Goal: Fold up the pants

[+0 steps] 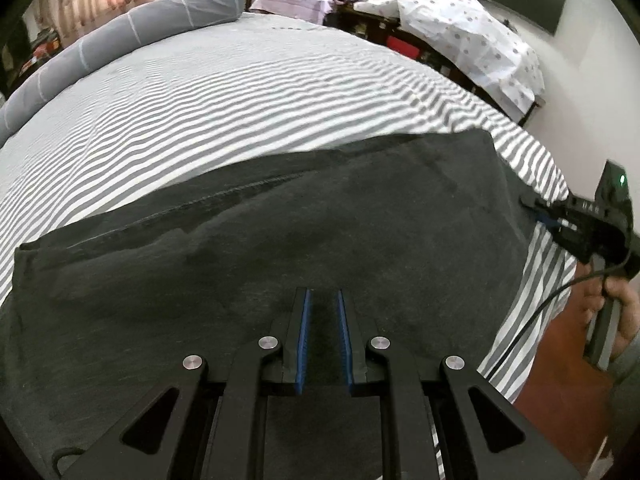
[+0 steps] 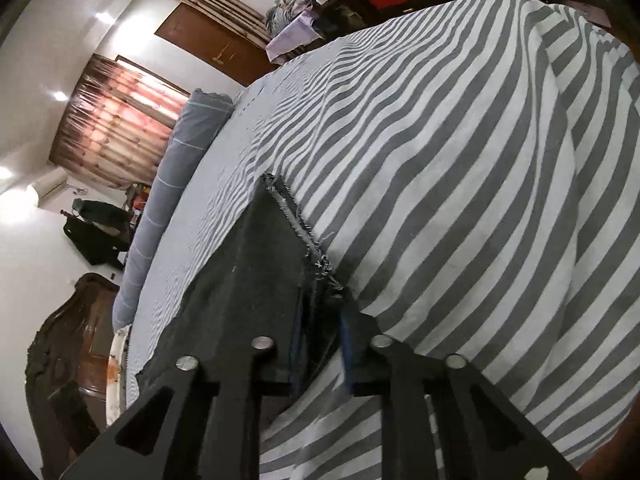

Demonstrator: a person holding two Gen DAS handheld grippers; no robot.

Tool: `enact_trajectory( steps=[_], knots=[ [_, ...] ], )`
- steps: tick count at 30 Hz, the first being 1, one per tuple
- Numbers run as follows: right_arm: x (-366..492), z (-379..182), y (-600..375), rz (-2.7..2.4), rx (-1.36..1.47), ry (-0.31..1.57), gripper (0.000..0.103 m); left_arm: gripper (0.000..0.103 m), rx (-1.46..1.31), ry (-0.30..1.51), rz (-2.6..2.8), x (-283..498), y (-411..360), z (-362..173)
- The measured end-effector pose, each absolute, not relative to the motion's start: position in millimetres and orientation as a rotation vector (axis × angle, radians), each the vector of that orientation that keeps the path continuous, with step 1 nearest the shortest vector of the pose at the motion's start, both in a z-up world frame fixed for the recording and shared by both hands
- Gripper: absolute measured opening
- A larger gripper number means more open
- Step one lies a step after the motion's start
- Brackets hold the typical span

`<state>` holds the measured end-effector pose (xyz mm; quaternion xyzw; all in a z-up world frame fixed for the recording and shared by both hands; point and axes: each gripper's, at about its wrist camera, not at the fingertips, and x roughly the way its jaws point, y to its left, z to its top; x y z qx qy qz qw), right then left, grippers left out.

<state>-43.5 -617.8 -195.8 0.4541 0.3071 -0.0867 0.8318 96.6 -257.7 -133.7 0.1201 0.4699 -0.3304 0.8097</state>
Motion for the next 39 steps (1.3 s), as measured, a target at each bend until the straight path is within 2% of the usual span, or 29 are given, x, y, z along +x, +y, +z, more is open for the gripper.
enact_trajectory(
  steps=[5, 11, 13, 16, 22, 26, 33, 39],
  knots=[
    [-44.0, -181.6, -613.4, -0.201, 0.953, 0.656, 0.007, 0.014, 0.277, 1.04, -0.701, 101.2, -263.5, -148.3],
    [-34.3, -145.1, -601.0, -0.155, 0.969, 0.615, 0.006, 0.013, 0.141, 1.165, -0.706, 128.3, -256.4, -148.3],
    [-26.5, -125.6, -588.2, -0.113, 0.962, 0.598, 0.006, 0.013, 0.062, 1.186, -0.708, 132.6, -243.2, -141.1],
    [-13.9, -99.5, -562.8, -0.043, 0.911, 0.599, 0.006, 0.013, -0.015, 1.12, -0.706, 126.0, -205.1, -117.7],
    [27.8, -70.2, -475.1, 0.137, 0.804, 0.663, 0.006, 0.013, -0.032, 1.071, -0.637, 112.8, -127.0, -100.9],
    [52.8, -71.1, -408.8, 0.229, 0.712, 0.74, 0.006, 0.013, -0.102, 1.09, -0.554, 99.1, -64.7, -106.9],
    [75.4, -109.2, -307.7, 0.36, 0.601, 0.907, 0.006, 0.013, -0.183, 1.06, -0.525, 59.6, 24.2, -97.5],
    [79.6, -138.6, -259.8, 0.411, 0.564, 1.003, 0.006, 0.014, -0.257, 1.069, -0.518, 55.6, 47.3, -101.1]
  ],
)
